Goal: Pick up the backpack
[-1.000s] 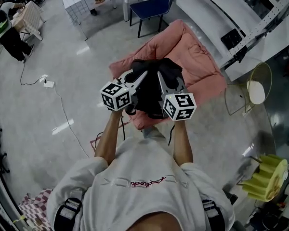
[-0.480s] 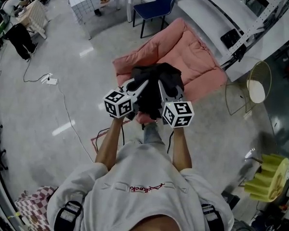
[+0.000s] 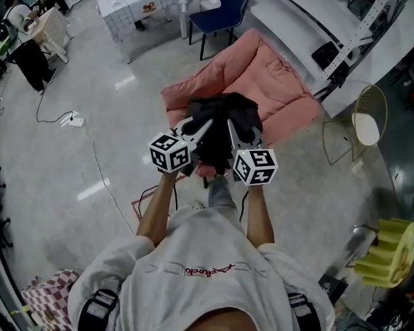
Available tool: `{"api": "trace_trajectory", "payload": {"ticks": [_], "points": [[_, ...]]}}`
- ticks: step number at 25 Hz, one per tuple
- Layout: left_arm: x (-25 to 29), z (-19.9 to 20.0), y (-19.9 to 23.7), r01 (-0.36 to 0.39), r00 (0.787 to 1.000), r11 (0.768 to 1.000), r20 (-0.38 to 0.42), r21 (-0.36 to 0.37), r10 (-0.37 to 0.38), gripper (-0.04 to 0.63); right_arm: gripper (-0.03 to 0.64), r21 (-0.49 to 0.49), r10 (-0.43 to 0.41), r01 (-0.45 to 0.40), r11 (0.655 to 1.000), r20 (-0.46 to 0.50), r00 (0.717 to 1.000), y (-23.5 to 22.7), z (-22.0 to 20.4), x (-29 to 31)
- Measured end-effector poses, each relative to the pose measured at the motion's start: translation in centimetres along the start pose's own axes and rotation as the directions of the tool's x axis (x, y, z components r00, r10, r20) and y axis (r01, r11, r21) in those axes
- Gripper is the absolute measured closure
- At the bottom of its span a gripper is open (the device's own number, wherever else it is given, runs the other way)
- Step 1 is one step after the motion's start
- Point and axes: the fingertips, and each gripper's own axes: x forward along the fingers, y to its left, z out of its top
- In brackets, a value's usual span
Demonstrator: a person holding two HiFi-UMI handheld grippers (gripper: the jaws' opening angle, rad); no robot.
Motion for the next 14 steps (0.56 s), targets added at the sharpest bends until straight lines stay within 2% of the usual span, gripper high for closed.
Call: {"api": "trace_trajectory", "payload": {"ticks": [7, 14], "points": [[-0.4, -0.1, -3.0, 0.030, 1.000, 0.999, 0.004, 0.009, -0.030, 0.529, 0.555, -0.004, -0.024, 0.024, 1.000, 0.000, 1.000, -0.8, 0.1, -2.0], [-1.2, -0.3, -3.7, 0.021, 1.000, 1.000, 0.009, 0.002, -0.021, 0.529, 0.557, -0.023, -0.025, 0.025, 0.999, -0.002, 1.000, 0.1, 0.2, -3.1]]}}
